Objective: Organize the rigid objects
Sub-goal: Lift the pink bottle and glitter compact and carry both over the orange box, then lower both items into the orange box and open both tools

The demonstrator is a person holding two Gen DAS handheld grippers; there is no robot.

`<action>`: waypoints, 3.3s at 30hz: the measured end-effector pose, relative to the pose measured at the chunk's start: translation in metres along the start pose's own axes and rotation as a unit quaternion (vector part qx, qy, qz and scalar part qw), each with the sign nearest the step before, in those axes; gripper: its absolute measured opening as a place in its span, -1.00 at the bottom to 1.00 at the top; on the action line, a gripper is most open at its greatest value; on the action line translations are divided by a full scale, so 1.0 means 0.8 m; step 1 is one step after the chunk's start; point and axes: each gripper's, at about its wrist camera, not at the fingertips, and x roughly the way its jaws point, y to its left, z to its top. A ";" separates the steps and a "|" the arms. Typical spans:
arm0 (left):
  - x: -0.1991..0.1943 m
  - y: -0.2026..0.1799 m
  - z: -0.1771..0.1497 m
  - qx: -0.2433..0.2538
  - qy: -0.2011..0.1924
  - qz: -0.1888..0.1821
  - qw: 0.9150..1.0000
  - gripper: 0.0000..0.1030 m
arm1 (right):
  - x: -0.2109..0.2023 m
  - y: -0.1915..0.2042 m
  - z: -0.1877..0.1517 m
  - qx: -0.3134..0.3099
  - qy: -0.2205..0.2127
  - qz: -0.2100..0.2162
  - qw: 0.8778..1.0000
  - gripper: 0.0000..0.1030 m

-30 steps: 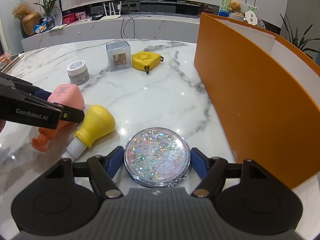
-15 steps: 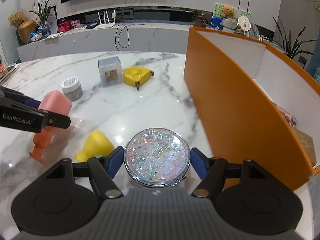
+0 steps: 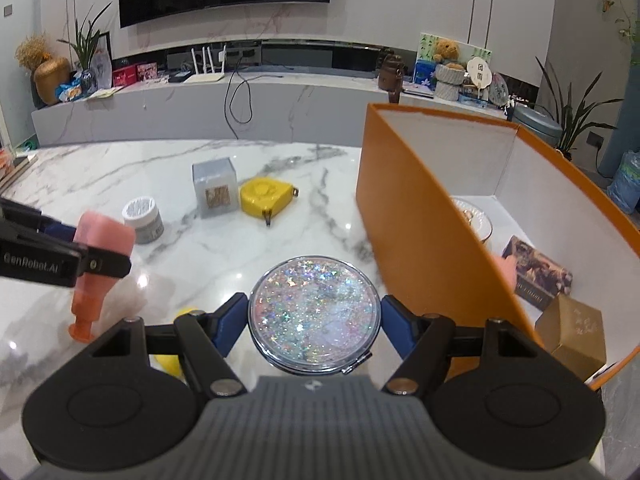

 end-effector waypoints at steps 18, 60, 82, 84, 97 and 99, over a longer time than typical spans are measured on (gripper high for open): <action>-0.060 -0.015 0.046 0.003 -0.041 -0.012 0.999 -0.02 | -0.039 -0.001 0.042 -0.004 -0.043 0.003 0.999 0.39; 0.058 -0.311 0.255 0.188 0.045 -0.067 0.979 -0.02 | -0.068 -0.262 0.097 0.250 -0.043 -0.137 0.958 0.39; 0.199 -0.313 0.255 0.167 0.170 0.015 0.971 -0.02 | 0.024 -0.267 0.095 0.265 0.042 -0.111 0.957 0.39; 0.208 -0.313 0.252 0.170 0.178 0.023 0.969 -0.02 | 0.030 -0.264 0.096 0.256 0.053 -0.113 0.959 0.39; 0.240 -0.291 0.245 0.155 0.213 0.036 0.964 -0.01 | 0.070 -0.251 0.100 0.222 0.131 -0.150 0.955 0.39; 0.243 -0.290 0.244 0.154 0.215 0.035 0.964 -0.01 | 0.072 -0.250 0.101 0.218 0.134 -0.151 0.955 0.39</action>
